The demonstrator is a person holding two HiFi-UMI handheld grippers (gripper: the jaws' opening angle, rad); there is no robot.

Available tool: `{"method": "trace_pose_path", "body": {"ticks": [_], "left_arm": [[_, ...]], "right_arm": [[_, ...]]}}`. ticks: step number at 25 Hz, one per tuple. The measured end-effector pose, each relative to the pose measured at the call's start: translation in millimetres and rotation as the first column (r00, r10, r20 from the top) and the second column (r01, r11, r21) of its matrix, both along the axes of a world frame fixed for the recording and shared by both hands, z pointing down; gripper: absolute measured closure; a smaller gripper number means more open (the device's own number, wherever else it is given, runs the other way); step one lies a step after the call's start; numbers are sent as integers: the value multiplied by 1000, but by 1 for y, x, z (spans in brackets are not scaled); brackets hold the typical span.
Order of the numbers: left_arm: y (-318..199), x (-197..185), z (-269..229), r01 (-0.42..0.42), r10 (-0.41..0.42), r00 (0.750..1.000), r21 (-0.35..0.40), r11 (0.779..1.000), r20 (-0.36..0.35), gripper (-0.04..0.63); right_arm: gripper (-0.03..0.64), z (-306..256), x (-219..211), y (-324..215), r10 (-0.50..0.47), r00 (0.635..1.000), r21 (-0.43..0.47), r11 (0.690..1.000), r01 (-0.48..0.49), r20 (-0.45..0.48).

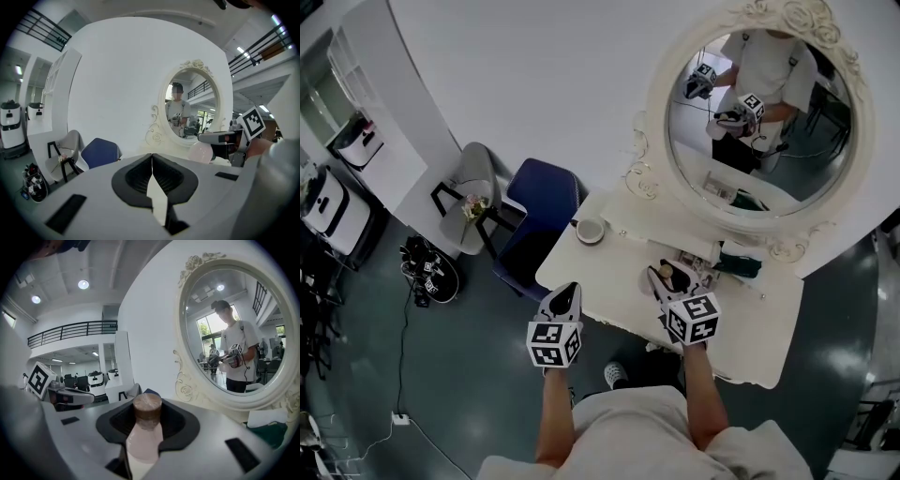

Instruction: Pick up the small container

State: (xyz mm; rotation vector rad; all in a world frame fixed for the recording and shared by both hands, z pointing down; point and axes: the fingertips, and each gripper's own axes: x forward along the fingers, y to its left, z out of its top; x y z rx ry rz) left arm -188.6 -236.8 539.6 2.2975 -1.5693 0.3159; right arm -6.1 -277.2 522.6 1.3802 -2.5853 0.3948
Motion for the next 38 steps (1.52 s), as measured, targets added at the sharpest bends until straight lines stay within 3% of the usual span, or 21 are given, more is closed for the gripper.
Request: {"method": "trace_pose_path", "body": {"ticks": [3, 6, 11, 38], "left_arm": [[0, -6, 13, 27, -23, 999, -93, 995, 37, 566], [0, -8, 10, 22, -19, 998, -57, 998, 65, 566], [5, -1, 6, -7, 7, 1000, 17, 1000, 26, 566], [10, 11, 12, -20, 19, 999, 14, 1000, 51, 566]], "right_arm": [[482, 1, -2, 1, -7, 1000, 0, 1000, 7, -21], [482, 1, 0, 2, -6, 1000, -7, 1000, 6, -17], [483, 0, 3, 4, 5, 1000, -3, 1000, -5, -9], [483, 12, 16, 16, 31, 1000, -8, 999, -31, 0]]}}
